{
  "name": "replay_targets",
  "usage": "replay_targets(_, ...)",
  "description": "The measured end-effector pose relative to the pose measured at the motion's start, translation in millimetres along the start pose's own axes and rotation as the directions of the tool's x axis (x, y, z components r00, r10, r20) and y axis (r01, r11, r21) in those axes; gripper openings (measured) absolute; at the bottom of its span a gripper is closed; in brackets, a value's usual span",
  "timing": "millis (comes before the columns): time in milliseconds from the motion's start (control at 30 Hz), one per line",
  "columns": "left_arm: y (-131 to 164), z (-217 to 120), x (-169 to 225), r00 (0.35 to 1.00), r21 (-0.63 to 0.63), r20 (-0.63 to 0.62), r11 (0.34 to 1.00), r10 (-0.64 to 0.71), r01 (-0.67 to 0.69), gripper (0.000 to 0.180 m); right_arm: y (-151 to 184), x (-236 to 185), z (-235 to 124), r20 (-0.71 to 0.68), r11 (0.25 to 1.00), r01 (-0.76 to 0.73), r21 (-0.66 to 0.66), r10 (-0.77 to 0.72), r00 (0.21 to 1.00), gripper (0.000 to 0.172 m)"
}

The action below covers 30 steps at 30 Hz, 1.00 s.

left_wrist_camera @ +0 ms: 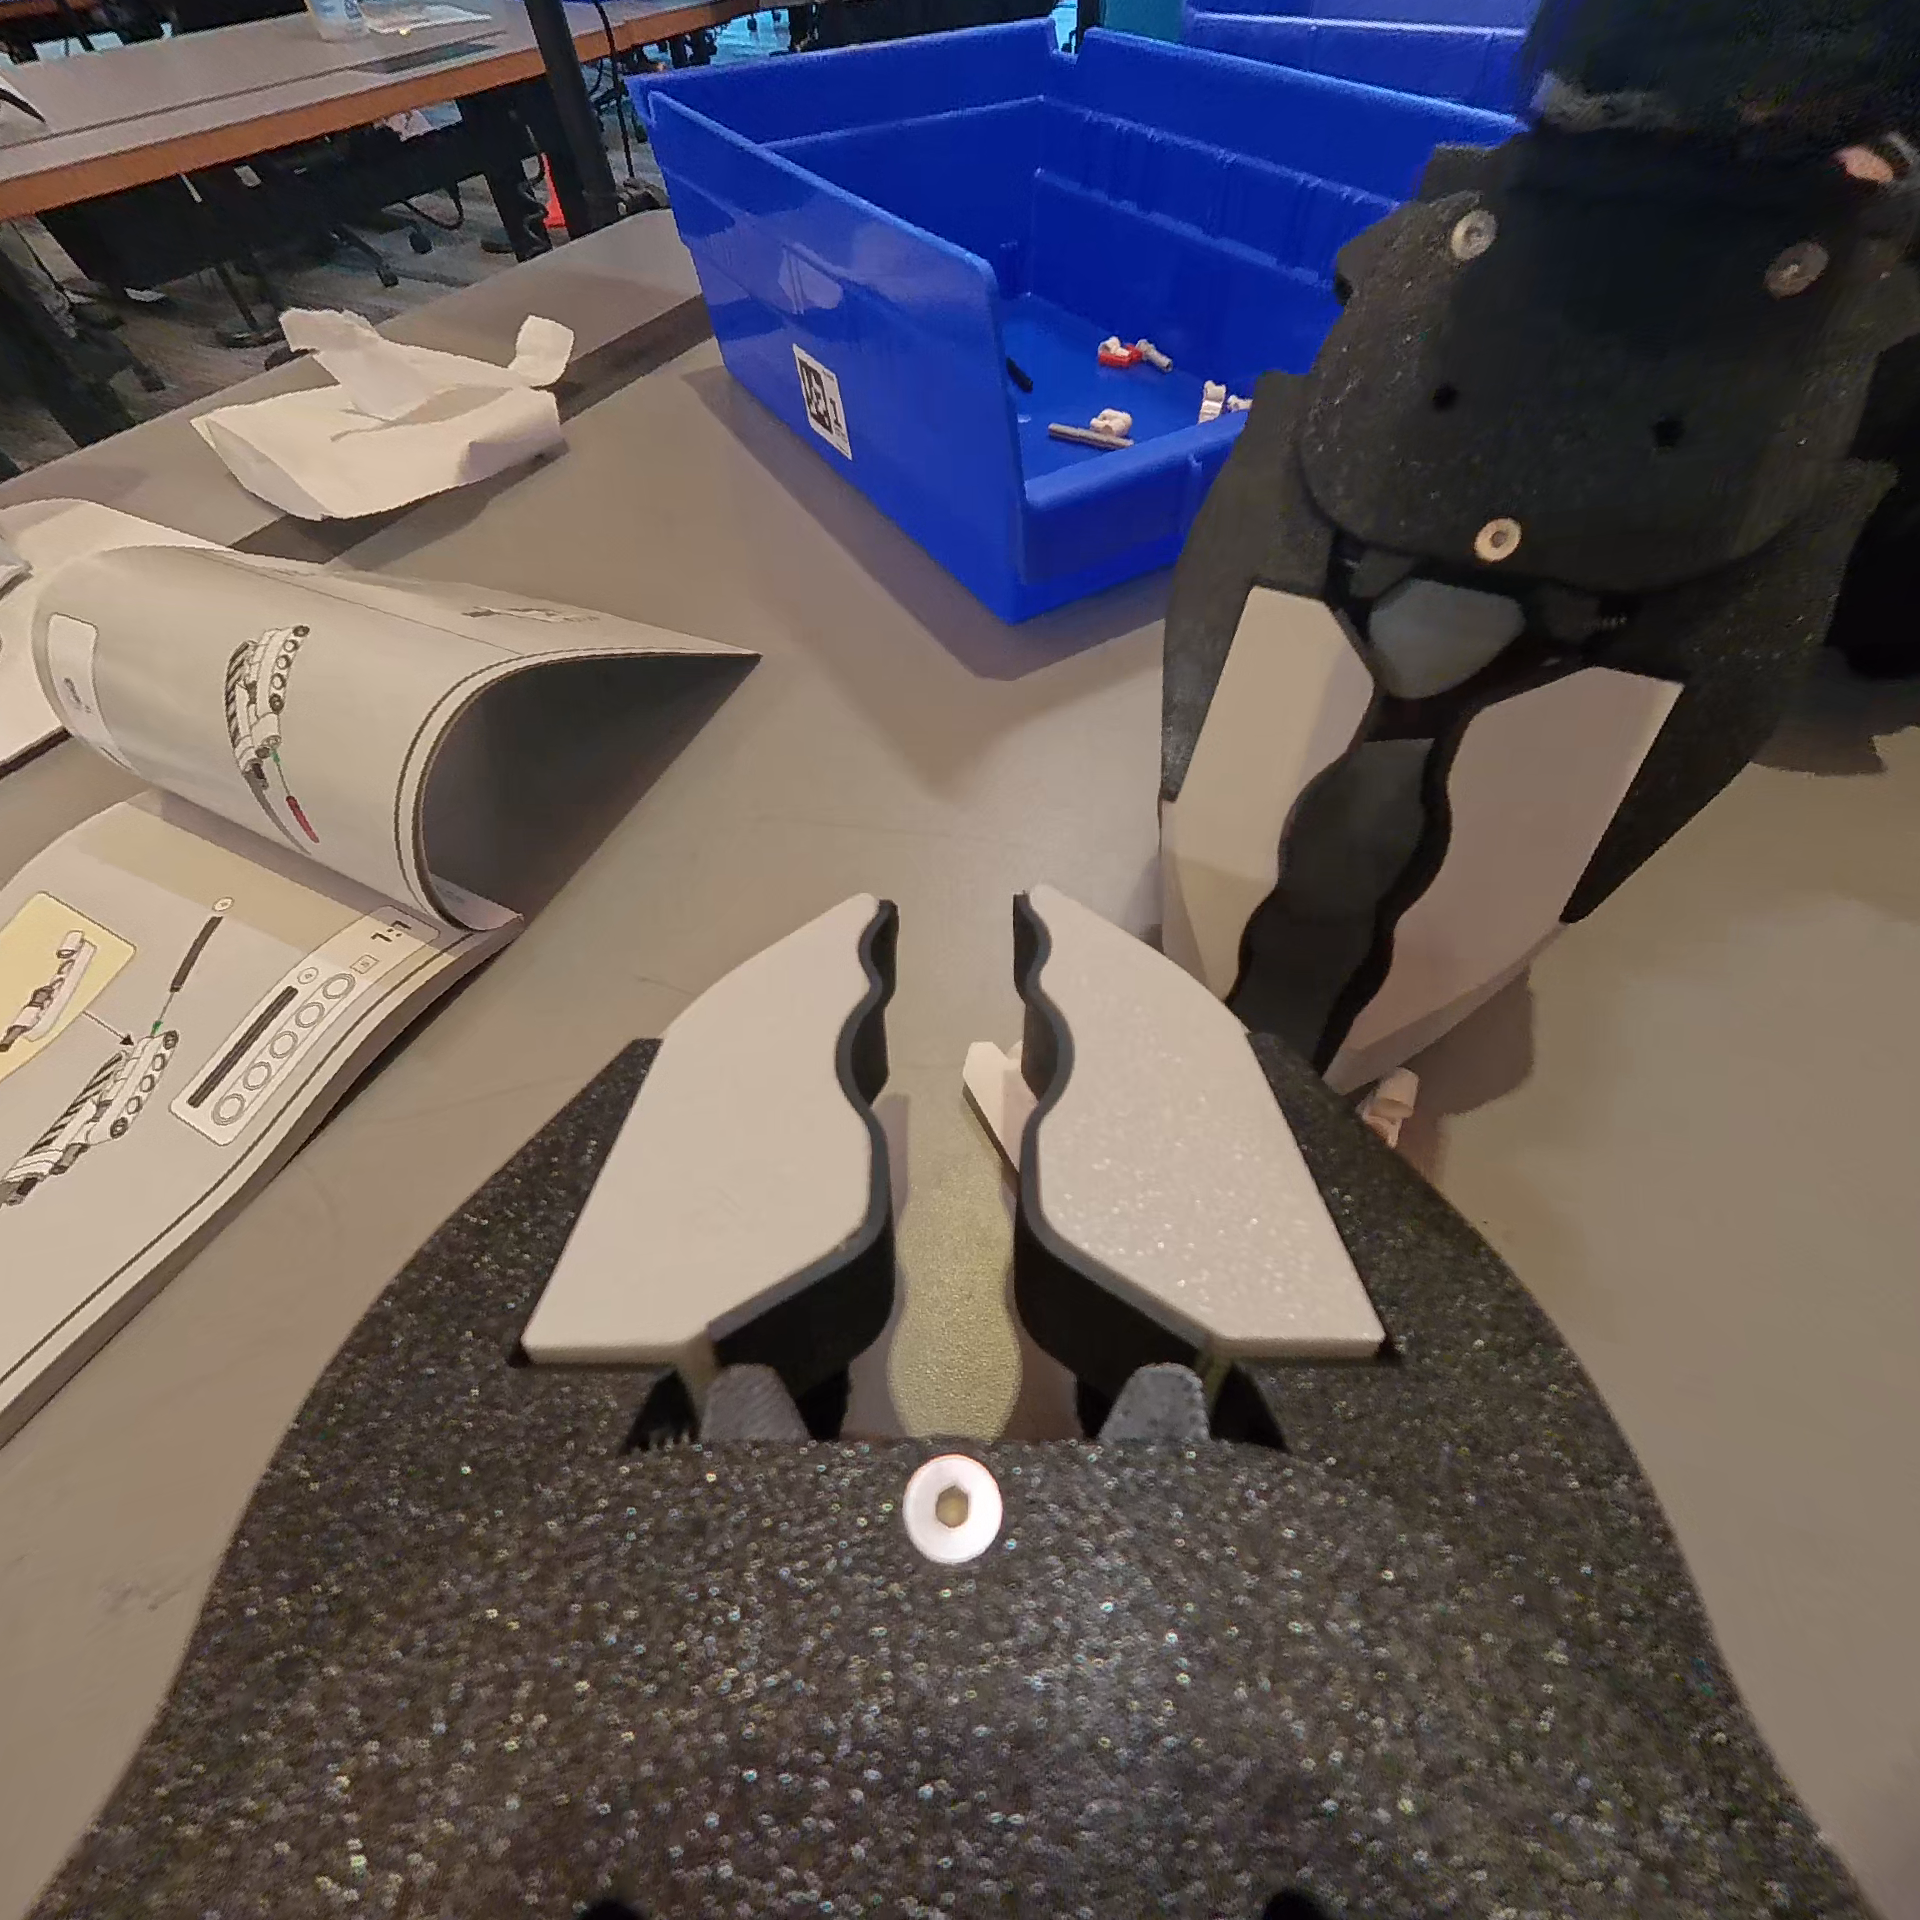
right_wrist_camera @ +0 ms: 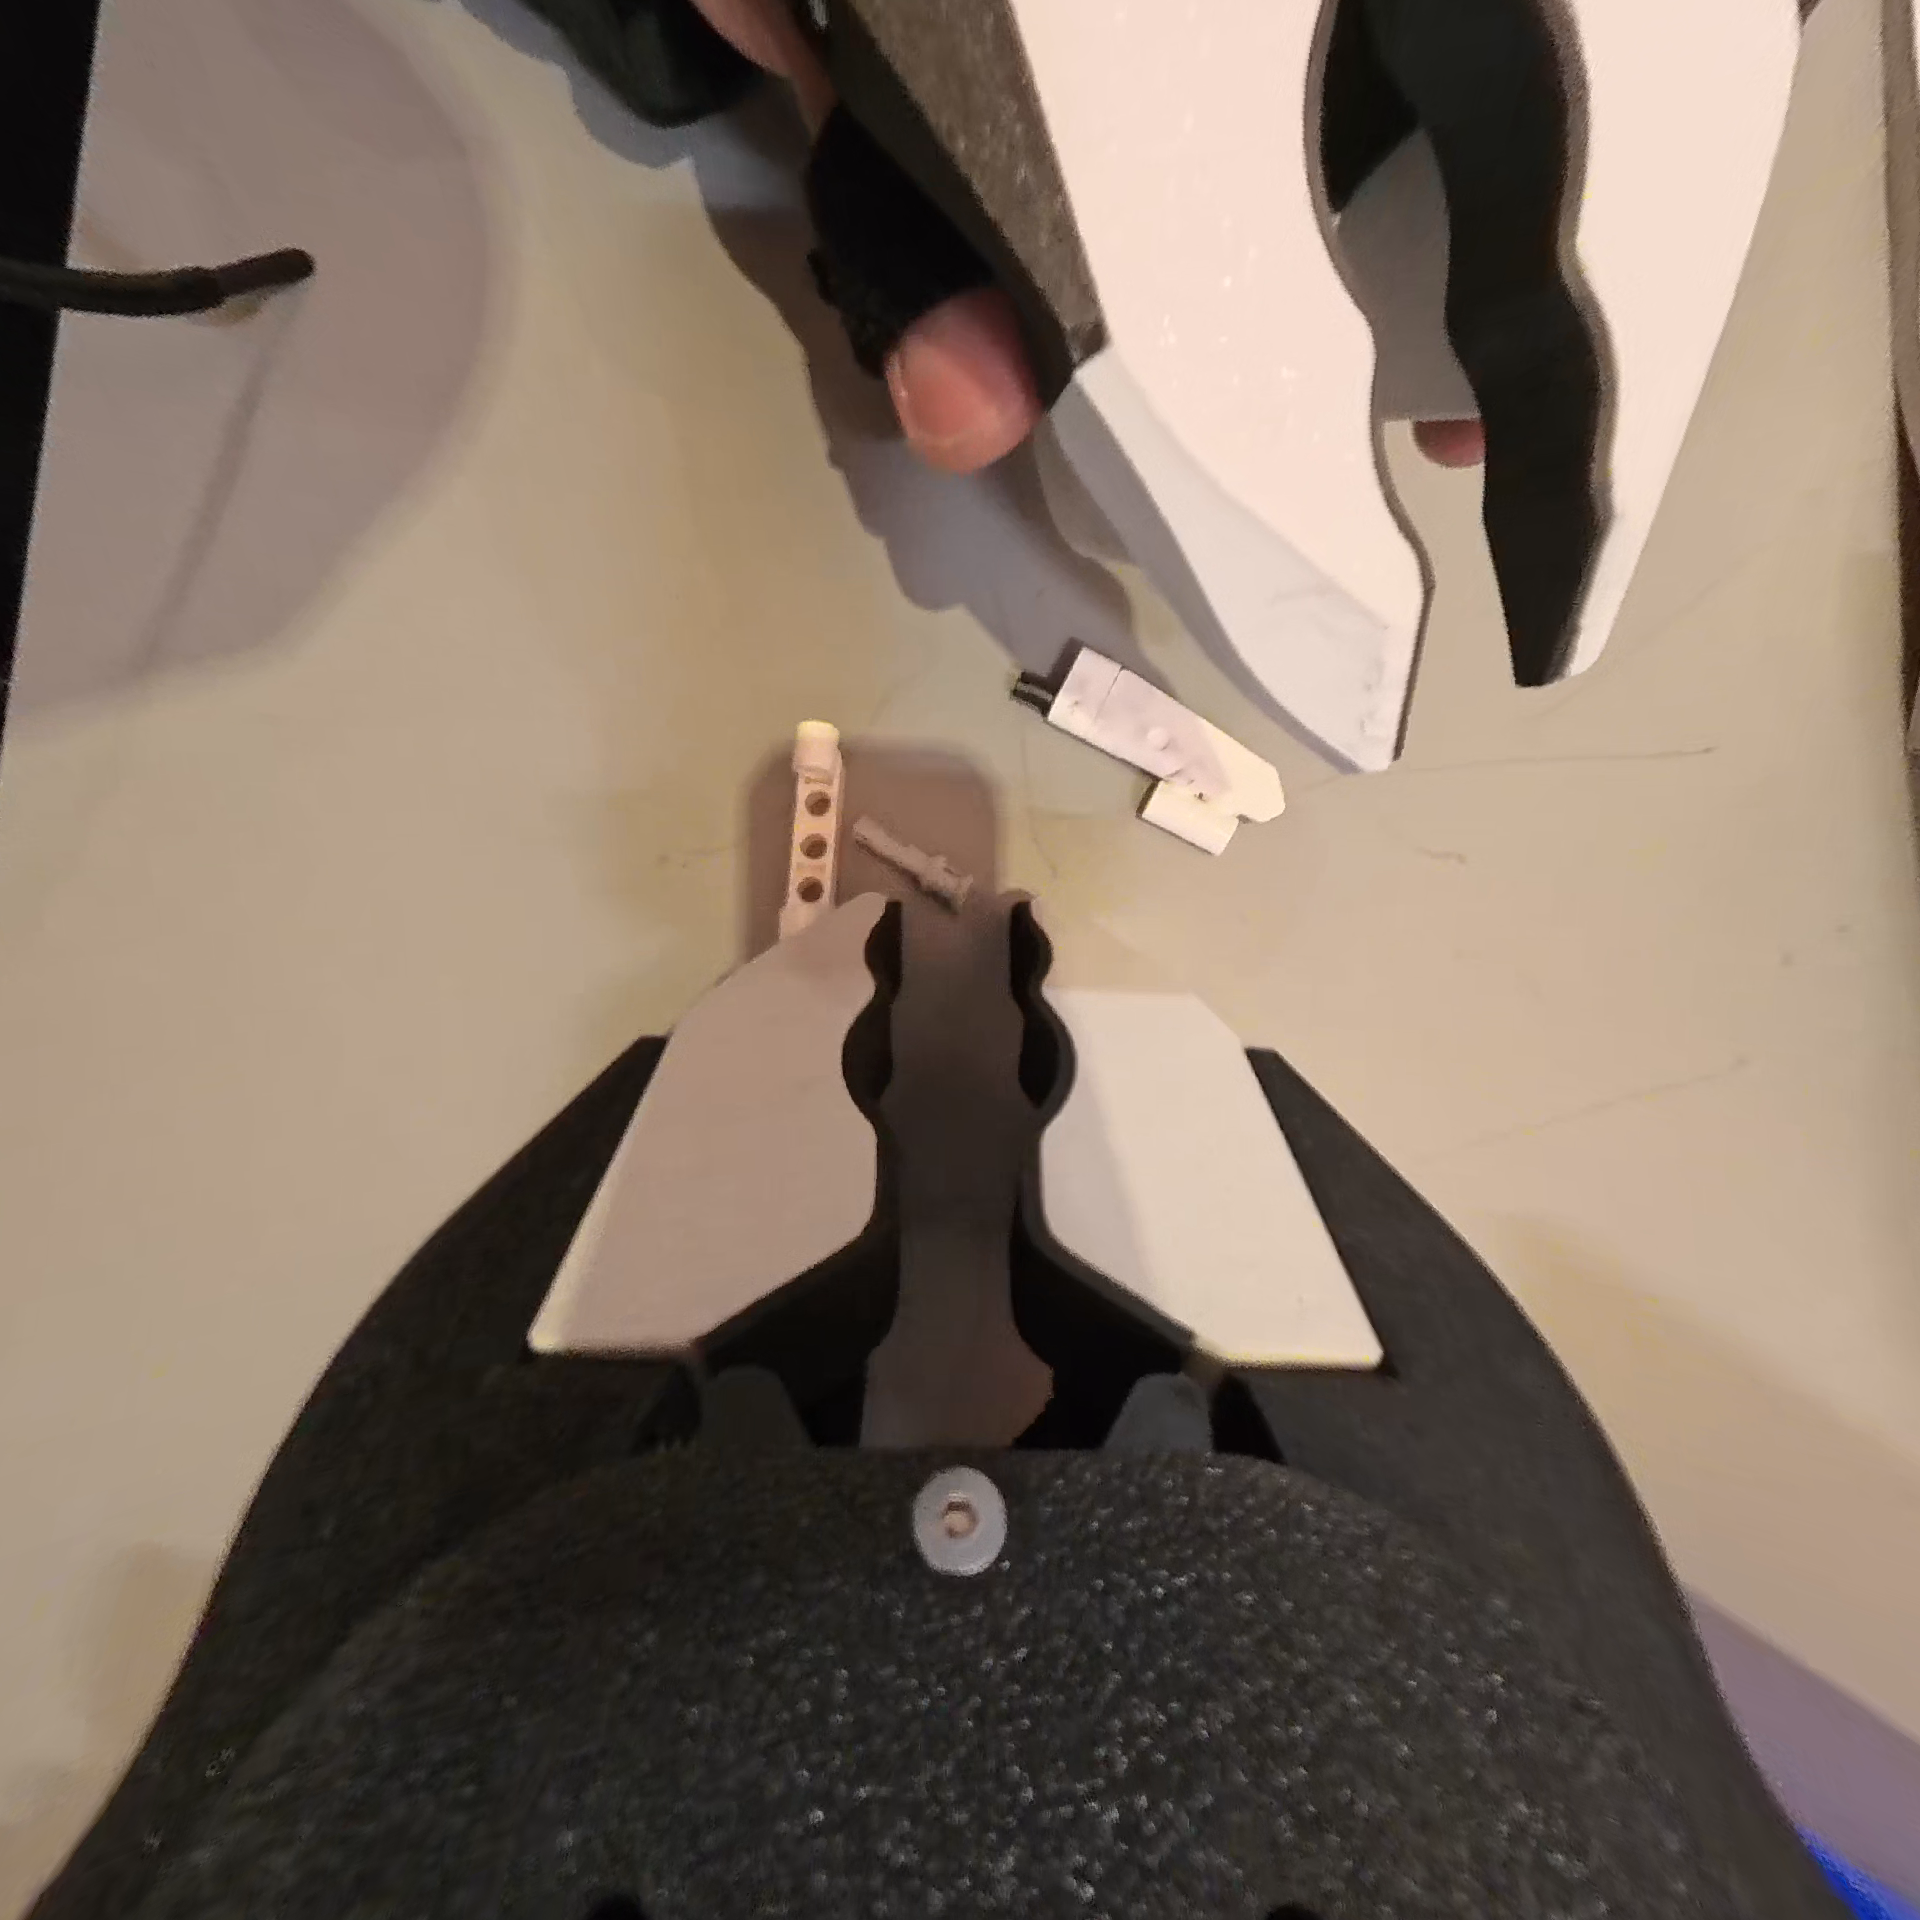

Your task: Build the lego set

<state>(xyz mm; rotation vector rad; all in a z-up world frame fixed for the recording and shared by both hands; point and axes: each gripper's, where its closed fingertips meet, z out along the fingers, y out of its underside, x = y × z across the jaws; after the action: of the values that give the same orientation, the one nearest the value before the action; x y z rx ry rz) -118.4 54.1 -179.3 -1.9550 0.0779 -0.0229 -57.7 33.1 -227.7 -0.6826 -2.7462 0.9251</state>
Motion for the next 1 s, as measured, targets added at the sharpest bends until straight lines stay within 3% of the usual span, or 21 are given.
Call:
replay_targets(167,0,0,0,1.0,0.002,0.0,1.0,-0.003,0.003,0.021,0,1,-10,-0.028,0.999,0.016,0.03,-0.015,0.999,0.024)
replay_targets(367,0,0,0,1.0,-0.002,0.001,1.0,0.0,0.0,0.021,-6,-24,-21,0.035,0.989,0.036,0.145,-0.041,0.999,0.027)
replay_targets(533,1,1,0,1.0,-0.007,0.001,1.0,-0.003,0.003,0.021,10,-27,-9,0.0,0.998,0.023,0.056,-0.023,1.0,0.027)
replay_targets(1000,2,2,-1,1.0,-0.019,0.015,1.0,0.01,-0.009,0.021,13,10,-16,-0.206,0.999,-0.024,0.037,0.032,0.978,0.027)
